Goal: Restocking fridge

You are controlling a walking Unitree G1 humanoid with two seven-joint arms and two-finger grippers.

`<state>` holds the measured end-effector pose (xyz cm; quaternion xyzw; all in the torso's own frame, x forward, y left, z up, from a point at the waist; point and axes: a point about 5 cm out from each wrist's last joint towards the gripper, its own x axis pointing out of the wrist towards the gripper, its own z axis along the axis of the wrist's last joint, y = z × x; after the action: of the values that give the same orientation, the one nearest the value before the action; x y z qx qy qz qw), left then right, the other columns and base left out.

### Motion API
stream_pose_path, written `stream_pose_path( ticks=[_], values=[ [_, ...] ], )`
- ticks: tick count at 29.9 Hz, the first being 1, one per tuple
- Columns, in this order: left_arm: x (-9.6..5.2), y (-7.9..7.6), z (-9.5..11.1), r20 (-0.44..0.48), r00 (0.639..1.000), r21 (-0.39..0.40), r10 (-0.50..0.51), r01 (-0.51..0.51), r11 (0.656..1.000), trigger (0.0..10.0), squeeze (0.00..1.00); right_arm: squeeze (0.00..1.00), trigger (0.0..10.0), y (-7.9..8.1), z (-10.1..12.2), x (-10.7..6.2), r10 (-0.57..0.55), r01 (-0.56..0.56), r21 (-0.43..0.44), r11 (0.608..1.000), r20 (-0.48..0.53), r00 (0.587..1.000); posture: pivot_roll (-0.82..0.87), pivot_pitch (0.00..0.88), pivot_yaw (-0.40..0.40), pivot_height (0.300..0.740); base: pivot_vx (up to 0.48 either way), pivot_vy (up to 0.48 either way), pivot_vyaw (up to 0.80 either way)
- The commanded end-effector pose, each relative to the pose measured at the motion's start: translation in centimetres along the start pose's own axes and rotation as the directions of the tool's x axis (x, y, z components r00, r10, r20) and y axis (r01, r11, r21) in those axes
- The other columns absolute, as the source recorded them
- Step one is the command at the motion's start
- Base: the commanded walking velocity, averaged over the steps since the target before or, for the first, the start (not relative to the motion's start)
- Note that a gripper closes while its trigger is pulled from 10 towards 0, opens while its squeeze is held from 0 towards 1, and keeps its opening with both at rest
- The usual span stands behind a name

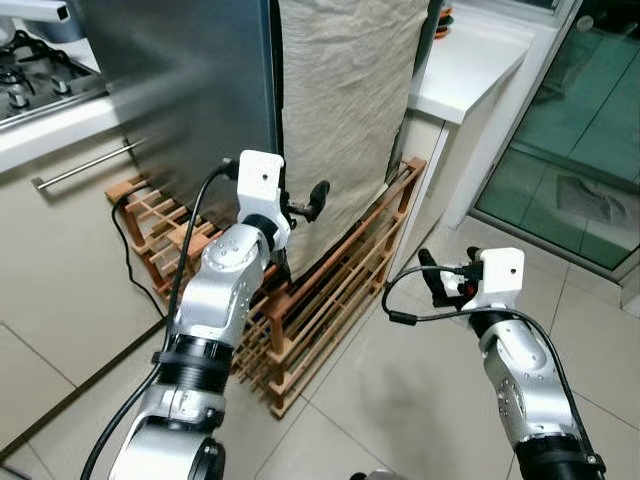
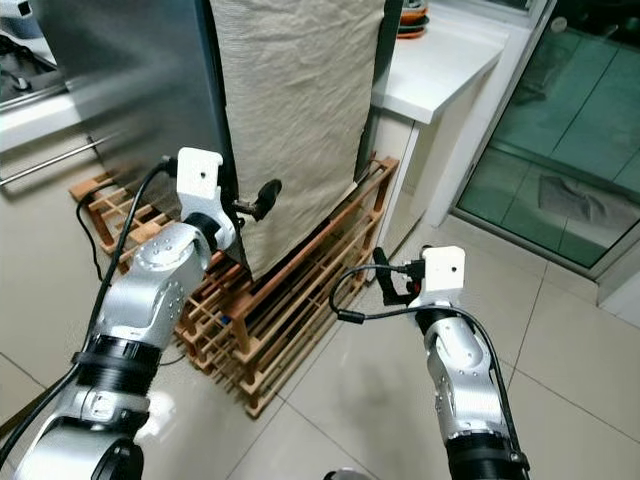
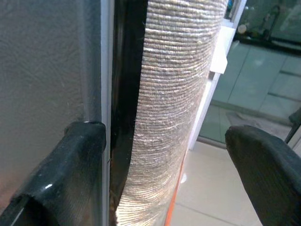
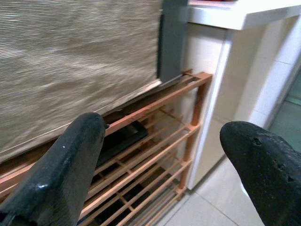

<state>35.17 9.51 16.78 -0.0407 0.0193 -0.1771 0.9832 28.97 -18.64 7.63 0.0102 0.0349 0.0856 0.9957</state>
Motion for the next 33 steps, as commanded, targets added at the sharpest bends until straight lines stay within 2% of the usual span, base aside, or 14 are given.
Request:
stream_pose_path(
  ticks=[1, 3, 4, 6, 7, 12, 15, 19, 21, 22, 24, 25, 28, 33],
  values=[
    [0.9, -0.8, 1.1, 0.041, 0.999, -0.008, -0.029, 0.030, 1.000, 10.0, 0.00, 0.00, 10.0, 0.7, 0.3, 0.1, 0.044, -0.044, 0.000, 0.999, 0.006, 0.999, -0.08, 0.000, -0.027, 0.735, 0.000, 0.000, 0.00],
    [1.1, -1.0, 1.0, 0.035, 0.999, -0.017, -0.042, 0.042, 0.999, 10.0, 0.00, 0.00, 10.0, 0.9, 0.2, 0.0, 0.063, -0.063, 0.003, 0.998, -0.002, 0.998, -0.08, 0.000, -0.027, 0.735, 0.000, 0.000, 0.00],
    [1.8, -1.6, 0.9, 0.018, 0.996, -0.053, -0.085, 0.086, 0.995, 10.0, 0.00, 0.00, 10.0, 1.3, -0.3, -0.1, 0.105, -0.104, 0.007, 0.995, -0.029, 0.994, -0.09, 0.000, -0.028, 0.735, 0.000, 0.000, 0.00],
    [2.0, -1.8, 0.8, 0.008, 0.995, -0.067, -0.101, 0.101, 0.993, 10.0, 0.00, 0.00, 10.0, 1.4, -0.5, -0.2, 0.113, -0.113, 0.008, 0.994, -0.037, 0.993, -0.09, 0.000, -0.028, 0.735, 0.000, 0.000, 0.00],
    [2.5, -2.5, 1.2, 0.010, 0.989, -0.090, -0.148, 0.148, 0.985, 10.0, 0.00, 0.00, 10.0, 1.3, -0.8, -0.3, 0.115, -0.115, 0.017, 0.993, -0.054, 0.992, -0.09, 0.000, -0.028, 0.735, 0.000, 0.000, 0.00],
    [3.0, -3.4, 1.8, 0.029, 0.979, -0.096, -0.200, 0.202, 0.975, 10.0, 0.00, 0.00, 10.0, 1.5, -0.9, -0.4, 0.125, -0.125, 0.019, 0.992, -0.058, 0.990, -0.09, 0.000, -0.028, 0.735, 0.000, 0.000, 0.00],
    [2.7, -5.5, 2.0, 0.043, 0.936, -0.142, -0.348, 0.351, 0.926, 10.0, 0.00, 0.00, 10.0, 1.7, -1.0, -0.4, 0.134, -0.133, 0.021, 0.991, -0.062, 0.989, -0.10, 0.000, -0.025, 0.735, 0.000, 0.000, 0.00],
    [2.3, -6.8, 2.3, 0.065, 0.898, -0.171, -0.436, 0.441, 0.881, 10.0, 0.00, 0.00, 10.0, 1.8, -1.2, -0.4, 0.138, -0.136, 0.033, 0.990, -0.074, 0.988, -0.10, 0.000, -0.025, 0.735, 0.000, 0.000, 0.00],
    [2.1, -7.6, 2.6, 0.086, 0.868, -0.197, -0.489, 0.495, 0.846, 10.0, 0.00, 0.00, 10.0, 1.9, -1.5, -0.4, 0.140, -0.137, 0.041, 0.990, -0.095, 0.986, -0.09, 0.000, -0.027, 0.735, 0.000, 0.000, 0.00],
    [1.8, -8.3, 3.0, 0.108, 0.838, -0.227, -0.535, 0.544, 0.808, 10.0, 0.00, 0.00, 10.0, 2.0, -1.8, -0.4, 0.148, -0.141, 0.061, 0.988, -0.120, 0.982, -0.09, 0.000, -0.030, 0.735, 0.000, 0.000, 0.00],
    [1.6, -8.6, 3.2, 0.118, 0.828, -0.236, -0.548, 0.560, 0.794, 10.0, 0.00, 0.00, 10.0, 2.0, -2.0, -0.5, 0.151, -0.143, 0.065, 0.988, -0.128, 0.980, -0.09, 0.000, -0.032, 0.735, 0.000, 0.000, 0.00],
    [1.4, -9.3, 3.5, 0.140, 0.803, -0.261, -0.580, 0.595, 0.760, 10.0, 0.00, 0.00, 10.0, 2.1, -2.4, -0.6, 0.166, -0.156, 0.071, 0.985, -0.158, 0.973, -0.09, 0.000, -0.034, 0.735, 0.000, 0.000, 0.00],
    [1.1, -10.1, 3.9, 0.165, 0.769, -0.286, -0.618, 0.637, 0.716, 10.0, 0.00, 0.00, 10.0, 2.1, -3.1, -0.9, 0.168, -0.154, 0.083, 0.984, -0.191, 0.967, -0.09, 0.000, -0.034, 0.735, 0.000, 0.000, 0.00],
    [0.9, -10.6, 4.3, 0.186, 0.754, -0.302, -0.630, 0.654, 0.693, 10.0, 0.00, 0.00, 10.0, 1.7, -3.4, -1.1, 0.154, -0.138, 0.092, 0.986, -0.206, 0.966, -0.09, 0.000, -0.035, 0.735, 0.000, 0.000, 0.00]
  ],
)
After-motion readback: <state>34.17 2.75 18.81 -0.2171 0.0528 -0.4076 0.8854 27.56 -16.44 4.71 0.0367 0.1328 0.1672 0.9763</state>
